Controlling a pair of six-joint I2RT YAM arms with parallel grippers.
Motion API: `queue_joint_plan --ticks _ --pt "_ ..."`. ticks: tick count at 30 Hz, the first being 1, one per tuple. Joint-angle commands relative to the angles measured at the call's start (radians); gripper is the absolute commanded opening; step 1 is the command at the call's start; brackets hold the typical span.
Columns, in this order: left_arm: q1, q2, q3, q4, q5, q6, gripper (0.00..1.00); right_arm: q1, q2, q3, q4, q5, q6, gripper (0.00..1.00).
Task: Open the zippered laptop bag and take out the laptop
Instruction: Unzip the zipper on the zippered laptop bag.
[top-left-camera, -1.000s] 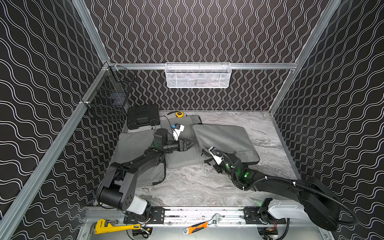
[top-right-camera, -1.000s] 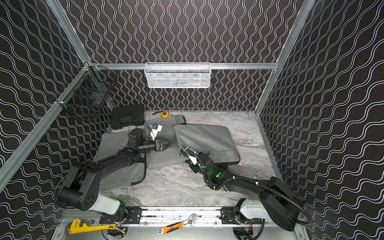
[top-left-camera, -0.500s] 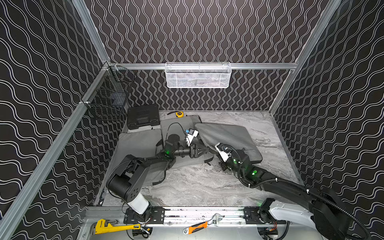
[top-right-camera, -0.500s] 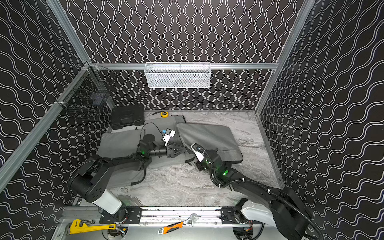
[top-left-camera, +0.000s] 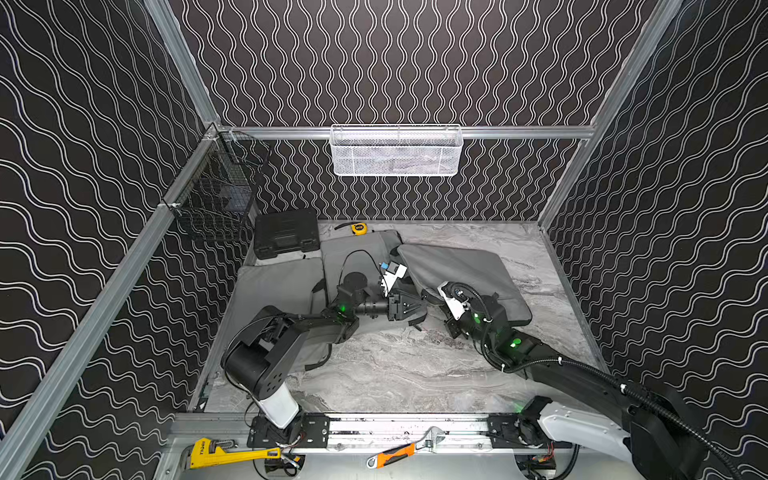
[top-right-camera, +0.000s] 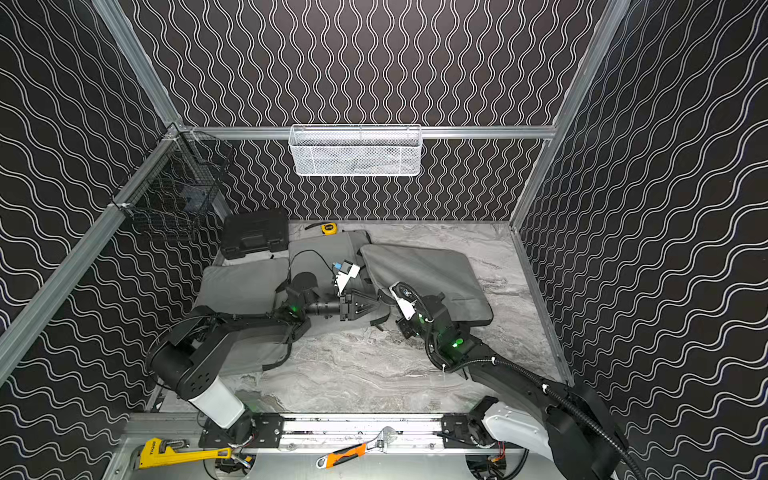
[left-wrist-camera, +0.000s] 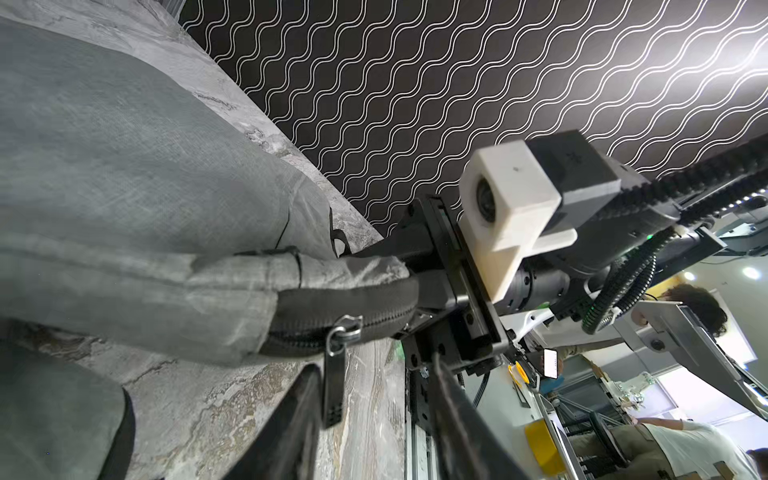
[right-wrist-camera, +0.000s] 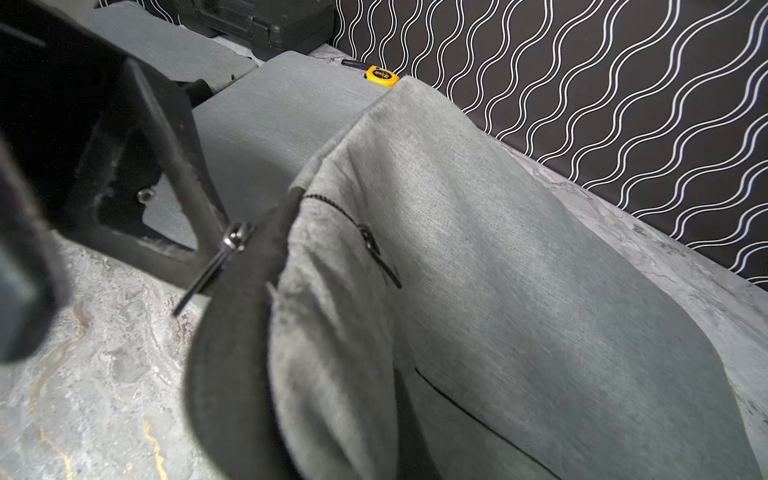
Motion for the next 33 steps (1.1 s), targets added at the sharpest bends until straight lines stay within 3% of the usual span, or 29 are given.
queue_joint_plan --ticks 1,11,14,22,26,31,33 --pt "0.000 -0.007 0.027 -0.013 0.007 0.004 0.39 -0.007 -0.006 0.019 0.055 -0.007 -0.004 0.00" --pt "-0.004 0.023 0.037 -0.044 -0.008 -0.002 0.41 -0.017 -0.001 0.021 0.084 -0.017 -0.005 0.00" --pt "-0.003 0.053 0.021 0.041 -0.007 -0.041 0.39 -0.021 -0.005 0.021 0.097 -0.009 -0.005 0.00" --pt "-0.008 0.117 0.017 0.259 0.007 -0.158 0.28 -0.026 0.024 0.027 0.113 -0.037 -0.009 0.00" --pt "-0.007 0.077 0.008 0.182 0.007 -0.095 0.19 -0.028 0.016 0.020 0.126 -0.038 -0.005 0.00" --pt "-0.008 0.033 0.014 0.035 0.021 -0.002 0.00 -0.031 0.020 0.010 0.139 -0.036 0.002 0.00" --pt "-0.007 0.021 0.018 0.001 0.022 0.016 0.00 -0.031 0.020 0.008 0.136 -0.037 0.003 0.00"
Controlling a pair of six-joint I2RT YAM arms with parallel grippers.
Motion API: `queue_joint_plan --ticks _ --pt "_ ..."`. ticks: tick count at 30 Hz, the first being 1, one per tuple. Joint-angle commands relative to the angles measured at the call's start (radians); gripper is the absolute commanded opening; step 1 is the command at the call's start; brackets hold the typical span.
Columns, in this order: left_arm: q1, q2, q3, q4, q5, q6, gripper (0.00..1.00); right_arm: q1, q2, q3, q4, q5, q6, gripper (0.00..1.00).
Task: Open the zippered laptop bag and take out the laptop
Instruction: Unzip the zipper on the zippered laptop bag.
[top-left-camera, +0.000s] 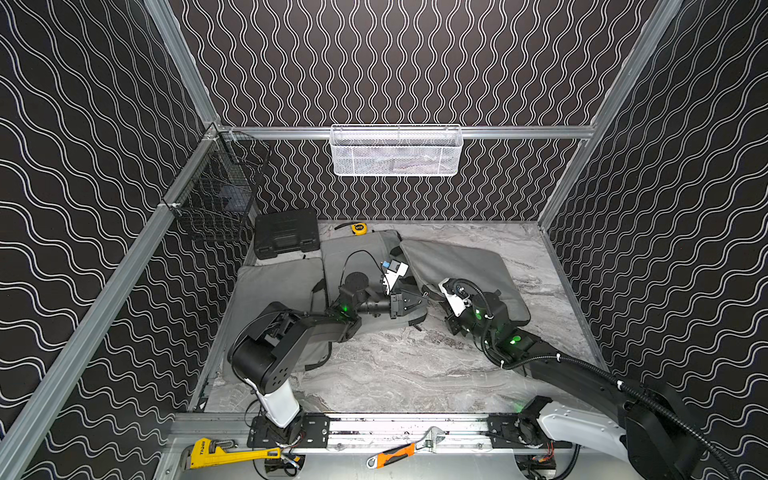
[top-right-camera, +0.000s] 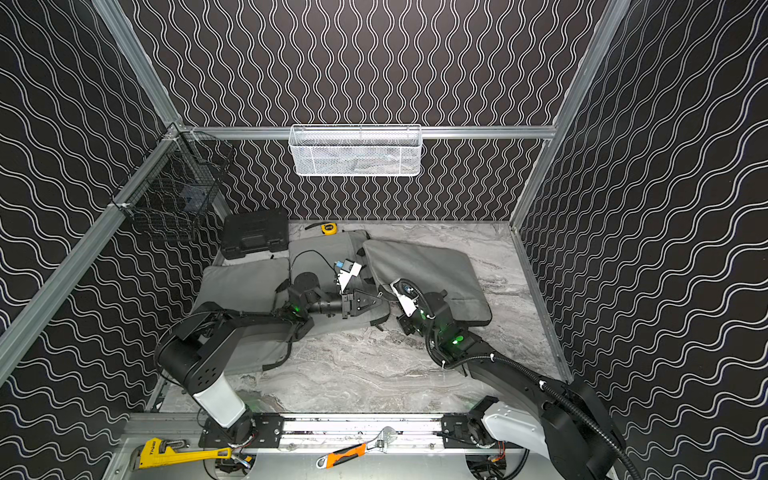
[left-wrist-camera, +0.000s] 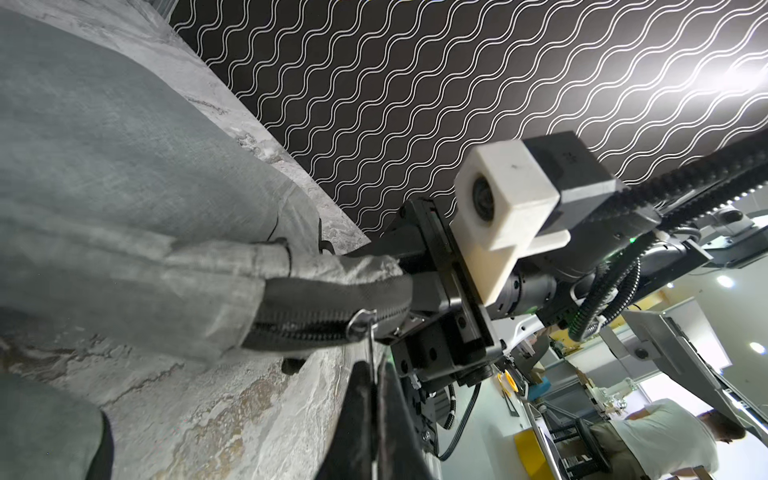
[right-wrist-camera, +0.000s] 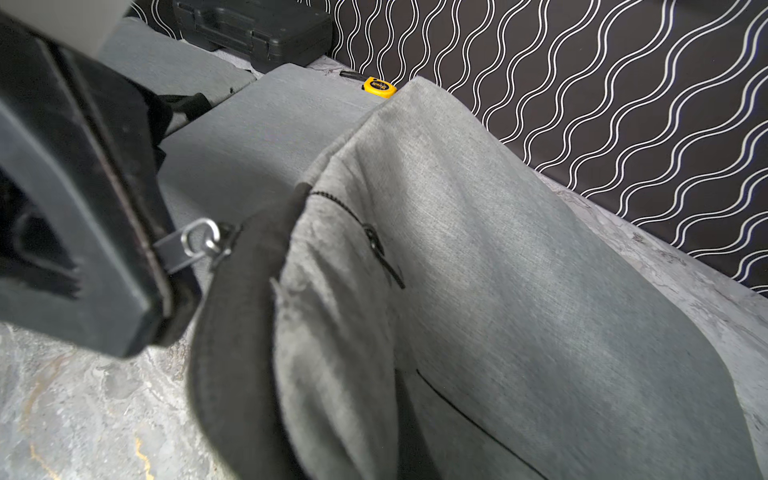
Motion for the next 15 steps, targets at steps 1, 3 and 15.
queue_joint_plan --ticks 1,3,15 --pt "0.000 -0.020 0.010 -0.073 0.020 0.078 0.00 0.000 -0.002 0.001 0.095 0.002 0.012 0.00" --pt "-0.001 -0.037 0.011 -0.109 0.011 0.103 0.00 0.000 -0.005 0.004 0.090 0.005 0.010 0.00" --pt "-0.095 -0.177 0.198 -0.852 -0.328 0.510 0.00 0.002 0.030 0.035 0.060 0.013 0.078 0.00"
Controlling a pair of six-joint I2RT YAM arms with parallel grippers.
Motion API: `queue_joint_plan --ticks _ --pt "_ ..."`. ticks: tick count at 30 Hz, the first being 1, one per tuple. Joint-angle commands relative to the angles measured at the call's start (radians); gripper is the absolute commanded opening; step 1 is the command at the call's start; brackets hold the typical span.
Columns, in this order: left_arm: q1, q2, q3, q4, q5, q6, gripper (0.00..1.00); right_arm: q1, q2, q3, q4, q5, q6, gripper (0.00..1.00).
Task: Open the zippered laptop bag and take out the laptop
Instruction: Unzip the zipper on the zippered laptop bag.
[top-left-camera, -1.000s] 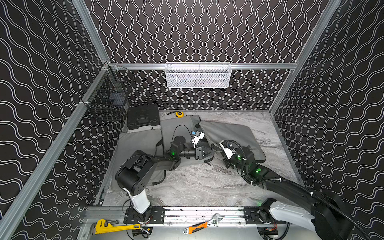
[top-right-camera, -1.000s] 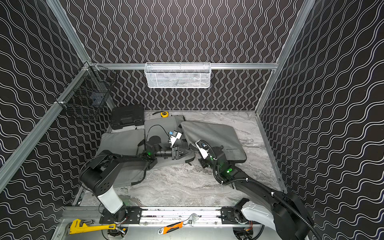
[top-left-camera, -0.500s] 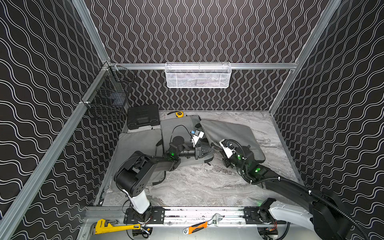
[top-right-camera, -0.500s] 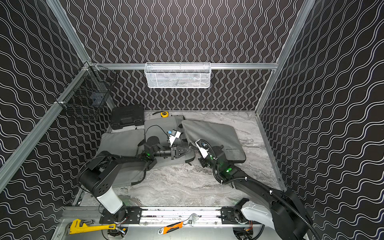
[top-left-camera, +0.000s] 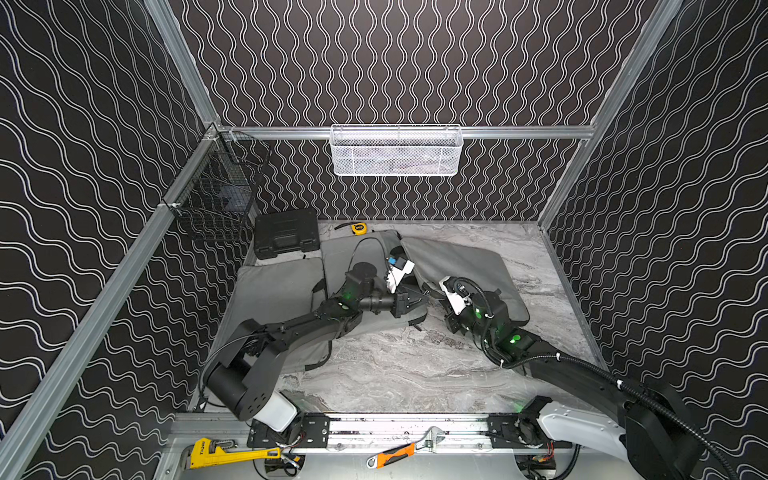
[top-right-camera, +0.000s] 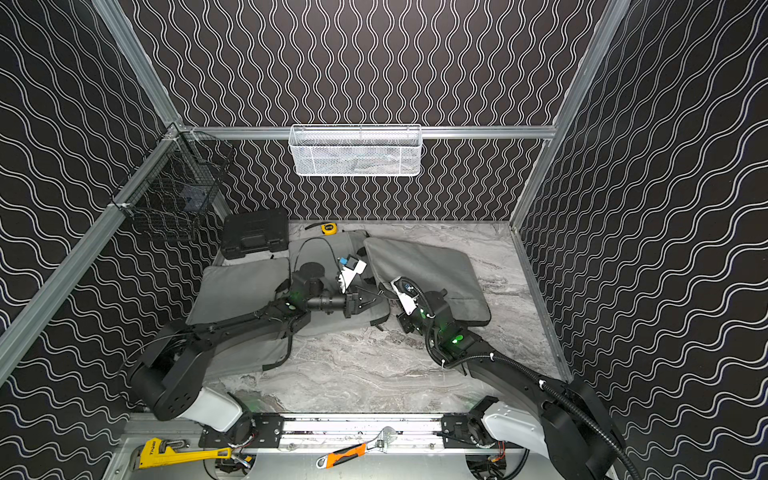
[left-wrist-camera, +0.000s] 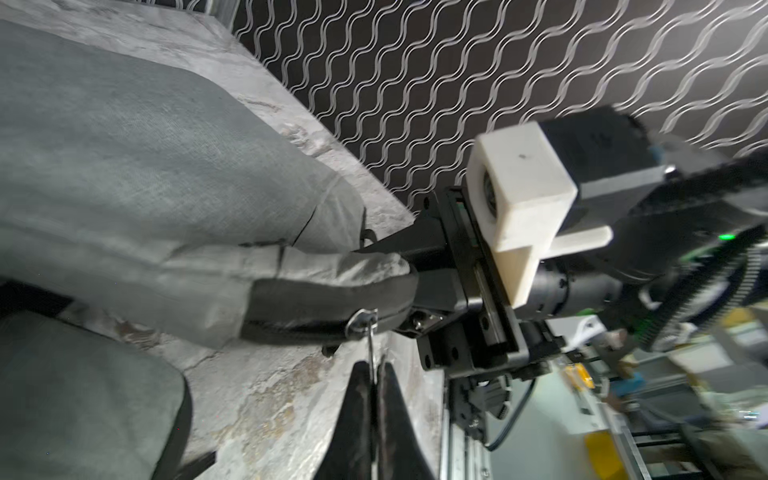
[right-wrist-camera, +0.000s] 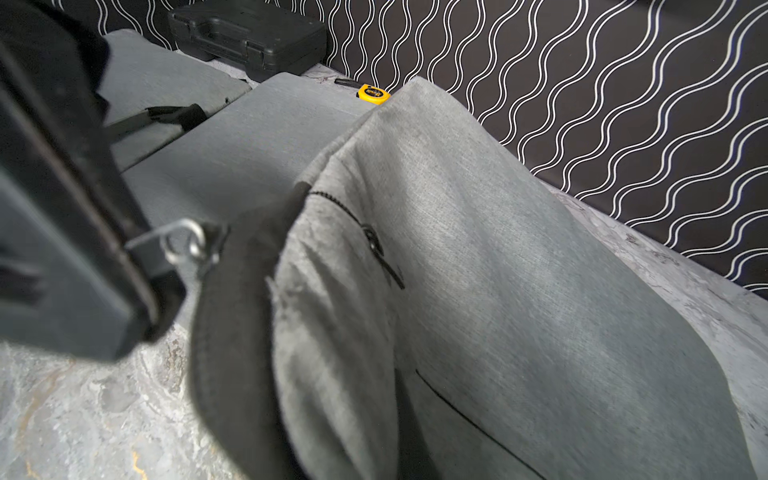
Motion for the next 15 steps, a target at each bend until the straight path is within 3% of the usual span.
queue_joint_plan --ticks 1,8,12,15 --pt "-0.035 -0.002 0.057 -0.262 -0.152 0.167 0.00 0.006 0.025 0.023 0.061 -0.004 0.075 0.00" --pt "-0.041 0.002 0.058 -0.331 -0.266 0.148 0.00 0.013 0.137 0.044 0.179 -0.184 0.165 0.03" --pt "-0.014 0.020 0.046 -0.392 -0.303 0.146 0.00 0.021 0.214 0.093 0.184 -0.271 0.173 0.16" --pt "0.049 0.030 0.024 -0.367 -0.277 0.103 0.00 0.022 0.210 0.091 0.165 -0.243 0.137 0.31"
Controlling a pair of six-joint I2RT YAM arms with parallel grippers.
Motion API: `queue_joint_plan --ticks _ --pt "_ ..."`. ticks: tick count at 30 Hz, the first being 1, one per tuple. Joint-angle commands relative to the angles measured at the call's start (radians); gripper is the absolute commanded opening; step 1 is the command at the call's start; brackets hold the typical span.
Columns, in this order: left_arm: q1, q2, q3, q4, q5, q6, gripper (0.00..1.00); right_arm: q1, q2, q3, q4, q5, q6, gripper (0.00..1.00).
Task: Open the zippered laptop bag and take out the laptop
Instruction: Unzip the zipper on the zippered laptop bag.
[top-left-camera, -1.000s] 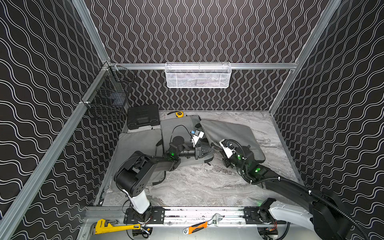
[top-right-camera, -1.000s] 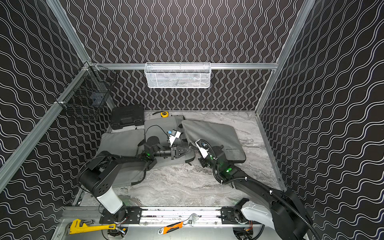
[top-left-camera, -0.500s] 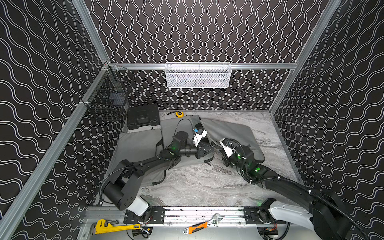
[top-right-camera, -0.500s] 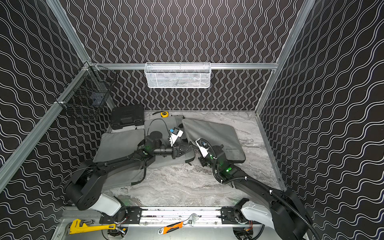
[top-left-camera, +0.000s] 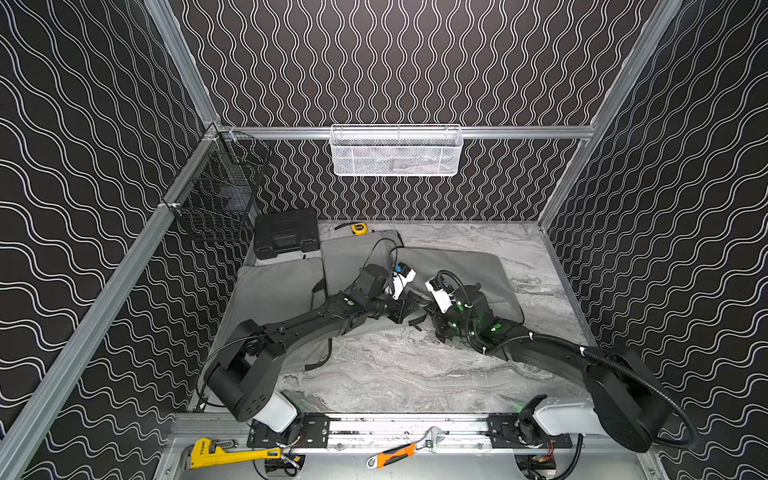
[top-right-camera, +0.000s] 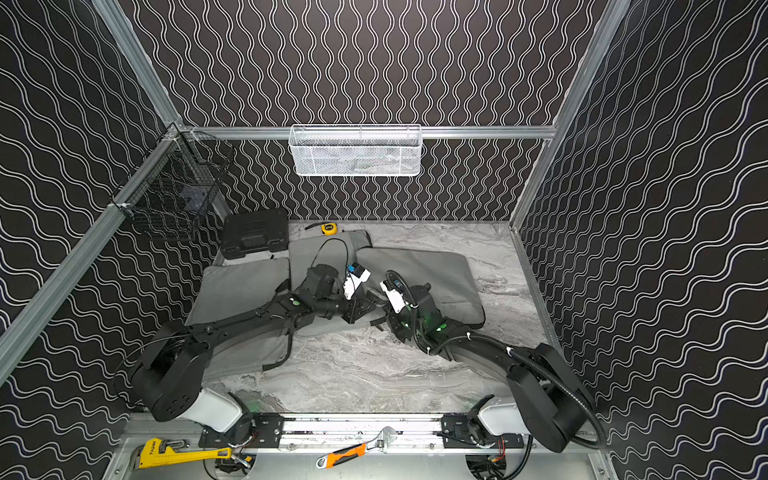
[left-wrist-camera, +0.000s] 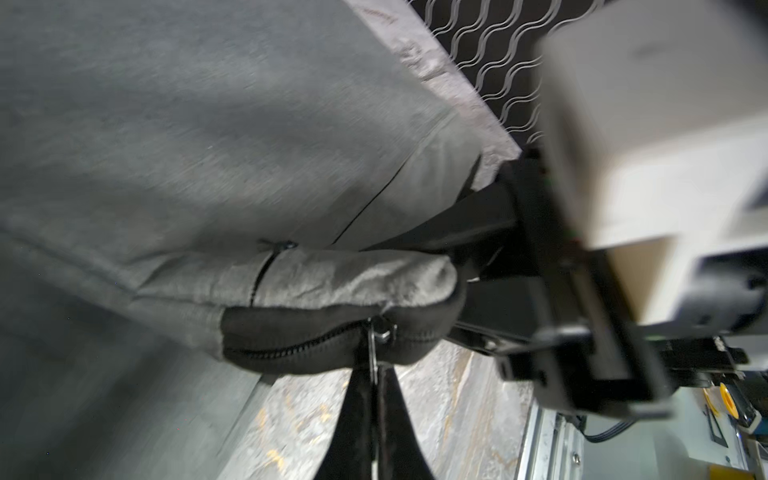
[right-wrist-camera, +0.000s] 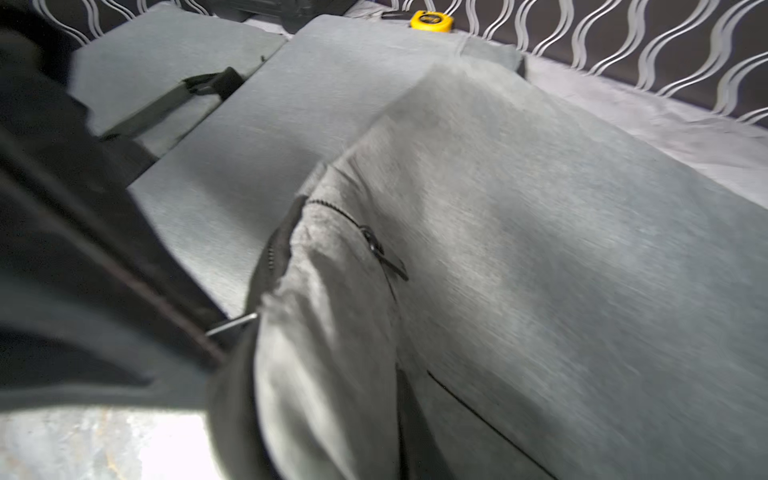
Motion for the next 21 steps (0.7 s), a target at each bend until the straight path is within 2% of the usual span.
queue_joint_plan --ticks 1,4,6,13,21 --pt "0.060 0.012 -0.022 0.007 0.001 -0.036 0.00 0.004 -0.025 -0.002 0.141 -0.043 -0.028 0.38" --pt "0.116 0.013 -0.010 0.009 0.050 -0.014 0.00 0.005 -0.087 -0.040 0.109 0.016 -0.088 0.52" --pt "0.144 0.023 0.029 -0.046 0.051 0.027 0.00 0.004 -0.119 -0.049 0.062 0.044 -0.121 0.57" --pt "0.240 0.074 0.149 -0.160 0.082 0.086 0.00 0.006 -0.136 -0.036 -0.075 0.131 -0.186 0.64" --pt "0.264 0.085 0.150 -0.144 0.088 0.063 0.00 0.072 0.017 0.058 -0.112 0.125 -0.162 0.69"
